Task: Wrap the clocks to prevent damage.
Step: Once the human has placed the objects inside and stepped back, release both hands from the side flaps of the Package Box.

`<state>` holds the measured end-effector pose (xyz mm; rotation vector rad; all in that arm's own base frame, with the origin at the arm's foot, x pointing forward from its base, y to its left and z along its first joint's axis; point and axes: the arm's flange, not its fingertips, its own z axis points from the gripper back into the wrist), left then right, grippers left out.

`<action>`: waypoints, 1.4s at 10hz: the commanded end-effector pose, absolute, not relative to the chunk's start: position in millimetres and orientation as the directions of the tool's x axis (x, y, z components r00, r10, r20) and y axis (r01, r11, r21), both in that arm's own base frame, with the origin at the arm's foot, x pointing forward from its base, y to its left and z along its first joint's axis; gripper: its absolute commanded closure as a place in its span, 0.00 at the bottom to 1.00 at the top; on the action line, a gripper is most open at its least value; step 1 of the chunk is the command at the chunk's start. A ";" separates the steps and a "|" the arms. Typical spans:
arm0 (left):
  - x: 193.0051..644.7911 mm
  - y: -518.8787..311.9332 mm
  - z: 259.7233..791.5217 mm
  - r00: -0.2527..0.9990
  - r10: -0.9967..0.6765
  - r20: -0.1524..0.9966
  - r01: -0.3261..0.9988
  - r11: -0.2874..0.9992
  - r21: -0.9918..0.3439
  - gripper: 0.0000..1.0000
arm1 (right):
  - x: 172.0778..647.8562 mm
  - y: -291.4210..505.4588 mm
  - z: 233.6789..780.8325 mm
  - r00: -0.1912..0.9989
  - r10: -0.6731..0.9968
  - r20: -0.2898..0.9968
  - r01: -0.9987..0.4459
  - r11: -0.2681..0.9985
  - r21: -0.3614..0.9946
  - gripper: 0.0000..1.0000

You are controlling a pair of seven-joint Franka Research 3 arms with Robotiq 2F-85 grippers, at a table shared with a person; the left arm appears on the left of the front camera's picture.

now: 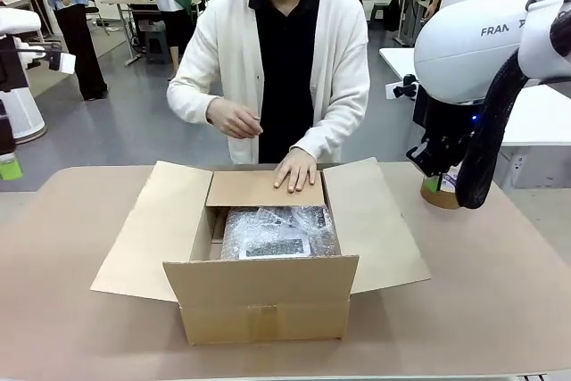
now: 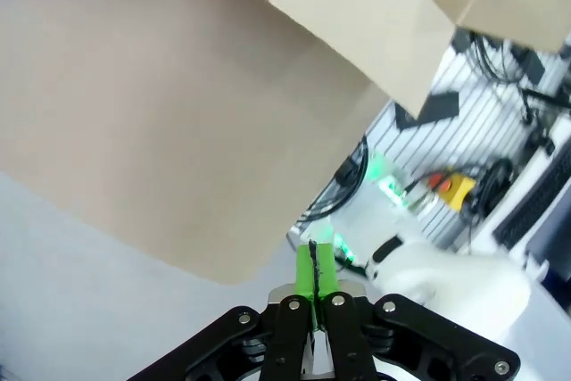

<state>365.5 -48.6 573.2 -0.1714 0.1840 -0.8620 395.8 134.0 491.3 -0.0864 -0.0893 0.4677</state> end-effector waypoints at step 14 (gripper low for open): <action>369.4 27.2 577.5 0.064 -0.993 0.100 0.986 0.047 -0.163 1.00 | 380.5 9.8 495.3 0.347 0.938 0.015 -0.931 0.343 0.122 0.99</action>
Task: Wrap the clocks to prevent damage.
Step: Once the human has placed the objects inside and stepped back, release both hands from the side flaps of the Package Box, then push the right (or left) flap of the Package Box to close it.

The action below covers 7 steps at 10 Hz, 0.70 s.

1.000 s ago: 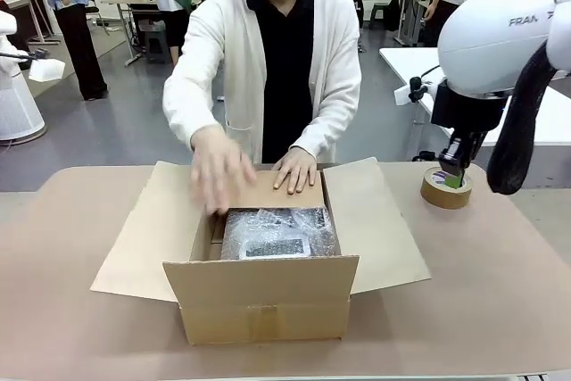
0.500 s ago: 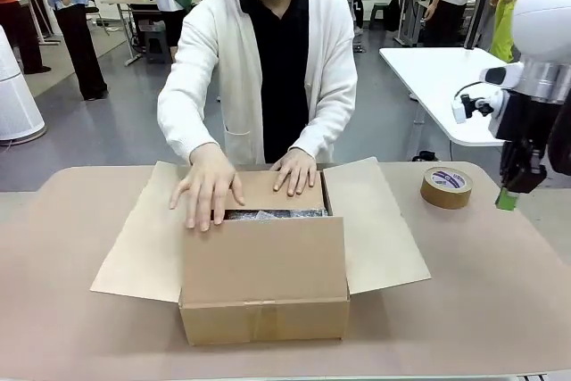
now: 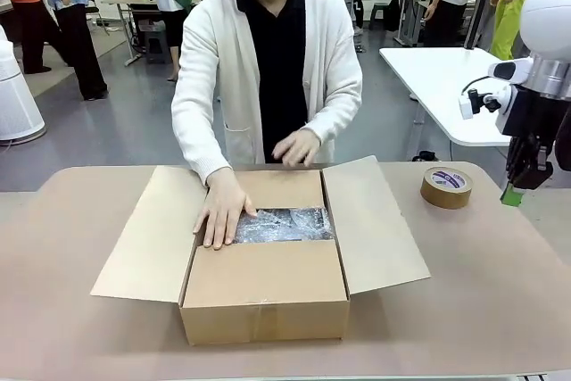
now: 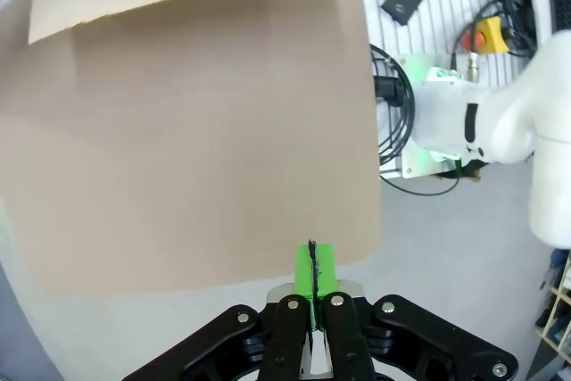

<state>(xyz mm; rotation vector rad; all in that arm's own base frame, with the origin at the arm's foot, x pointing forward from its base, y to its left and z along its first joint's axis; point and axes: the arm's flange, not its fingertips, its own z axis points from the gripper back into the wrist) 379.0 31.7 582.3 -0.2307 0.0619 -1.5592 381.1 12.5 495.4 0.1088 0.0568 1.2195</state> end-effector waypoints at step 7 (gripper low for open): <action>379.0 31.7 582.3 0.015 -0.994 0.106 0.983 -0.005 -0.185 1.00 | 380.5 9.8 495.3 0.347 0.938 0.015 -0.931 0.343 0.122 0.99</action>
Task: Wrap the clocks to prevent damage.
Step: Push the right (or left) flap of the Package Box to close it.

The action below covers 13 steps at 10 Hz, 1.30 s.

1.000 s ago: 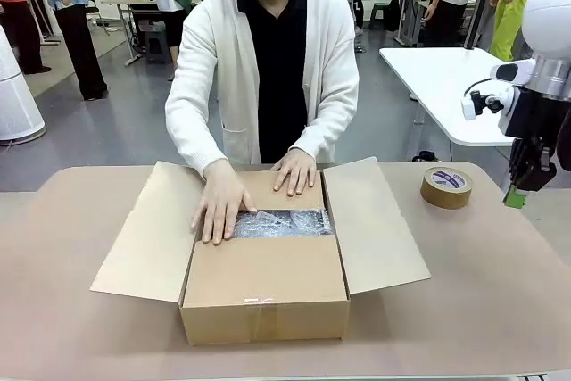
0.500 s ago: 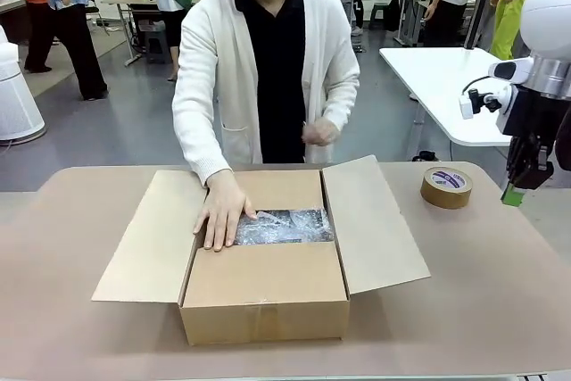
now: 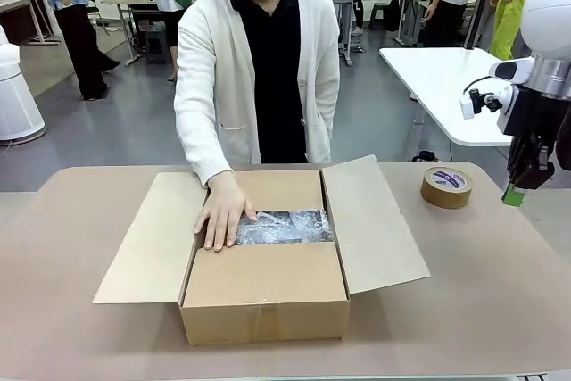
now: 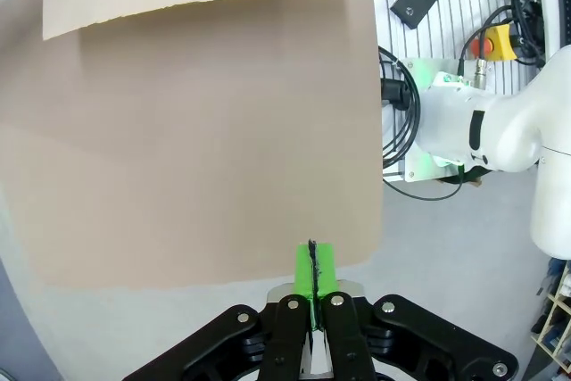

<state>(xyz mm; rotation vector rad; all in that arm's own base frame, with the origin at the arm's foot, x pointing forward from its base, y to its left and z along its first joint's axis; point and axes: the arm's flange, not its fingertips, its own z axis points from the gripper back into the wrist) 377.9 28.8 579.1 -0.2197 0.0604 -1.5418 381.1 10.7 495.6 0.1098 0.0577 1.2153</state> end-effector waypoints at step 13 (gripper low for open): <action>379.0 31.7 582.3 0.015 -0.994 0.106 0.983 -0.005 -0.185 1.00 | 380.5 9.8 495.3 0.347 0.938 0.015 -0.931 0.343 0.122 0.99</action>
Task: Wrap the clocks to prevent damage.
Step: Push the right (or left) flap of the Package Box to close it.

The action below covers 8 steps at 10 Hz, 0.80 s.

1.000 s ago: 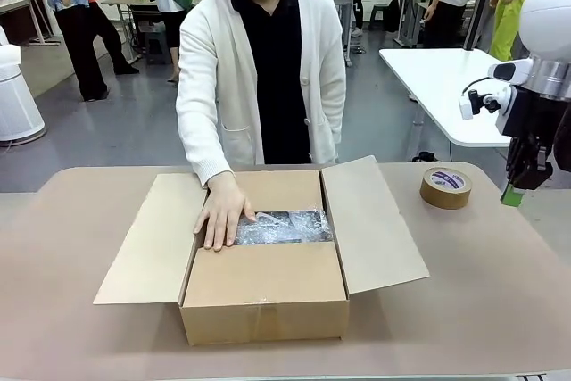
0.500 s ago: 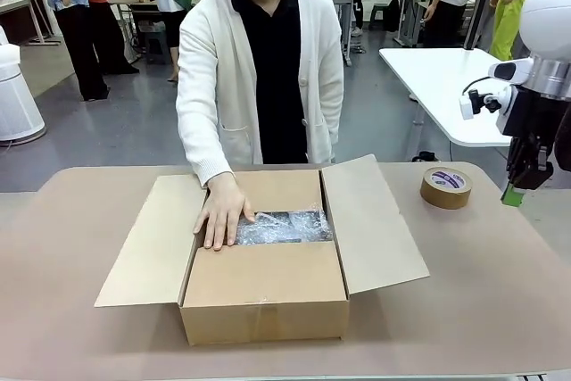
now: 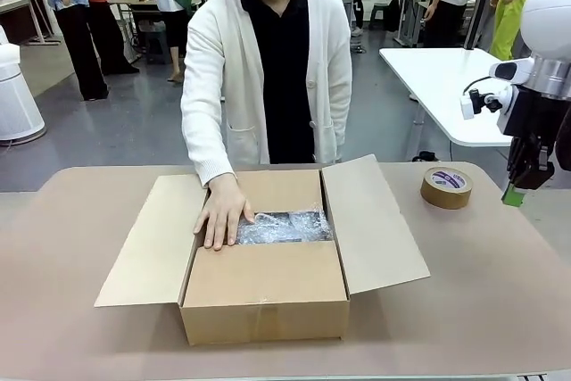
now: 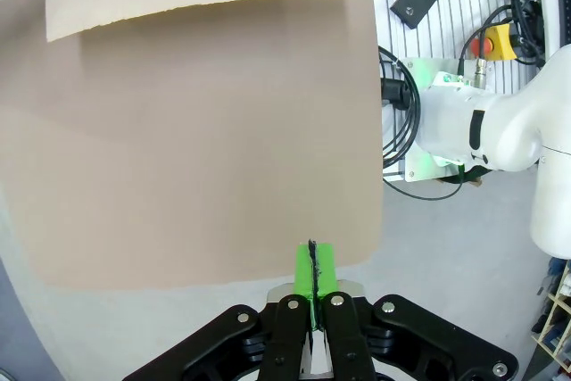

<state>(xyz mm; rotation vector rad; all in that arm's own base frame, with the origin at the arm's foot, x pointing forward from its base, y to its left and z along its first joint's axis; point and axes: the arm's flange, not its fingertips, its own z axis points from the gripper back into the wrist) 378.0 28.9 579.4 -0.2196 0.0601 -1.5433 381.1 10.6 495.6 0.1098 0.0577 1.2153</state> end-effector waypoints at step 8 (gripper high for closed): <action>379.0 31.7 582.3 0.015 -0.994 0.106 0.983 -0.005 -0.185 1.00 | 381.1 10.6 495.6 0.347 0.938 0.014 -0.932 0.344 0.115 0.99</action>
